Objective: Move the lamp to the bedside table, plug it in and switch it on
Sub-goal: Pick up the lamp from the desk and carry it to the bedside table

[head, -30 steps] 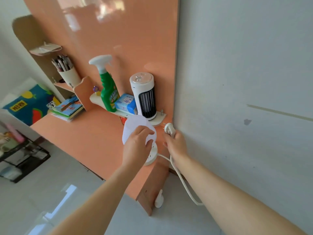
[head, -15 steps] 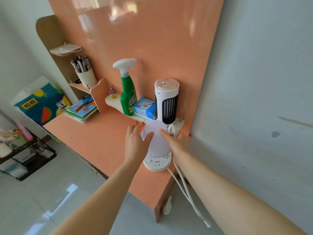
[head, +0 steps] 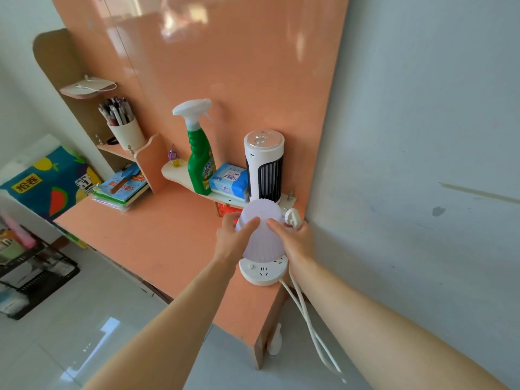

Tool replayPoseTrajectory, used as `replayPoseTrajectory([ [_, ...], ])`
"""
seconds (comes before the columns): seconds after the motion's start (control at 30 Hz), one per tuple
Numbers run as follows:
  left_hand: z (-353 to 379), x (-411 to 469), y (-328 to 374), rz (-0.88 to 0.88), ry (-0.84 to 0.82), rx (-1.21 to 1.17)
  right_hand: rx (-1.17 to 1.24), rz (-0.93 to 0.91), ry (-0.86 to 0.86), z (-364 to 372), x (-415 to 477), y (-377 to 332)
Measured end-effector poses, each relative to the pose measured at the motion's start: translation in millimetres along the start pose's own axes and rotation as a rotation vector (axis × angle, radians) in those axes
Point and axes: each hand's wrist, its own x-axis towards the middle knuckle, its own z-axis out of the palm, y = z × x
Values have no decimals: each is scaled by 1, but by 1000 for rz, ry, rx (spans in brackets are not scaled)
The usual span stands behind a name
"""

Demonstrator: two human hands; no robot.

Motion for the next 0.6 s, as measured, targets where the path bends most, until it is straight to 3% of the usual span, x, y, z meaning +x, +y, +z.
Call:
replayPoseTrajectory([
  [0.33,79,-50,30,163,-226,59,162,-46,151,-110,-37,-12],
  [0.6,176,-128,50,232,-459,126,262,-99,314,-238,-86,-14],
])
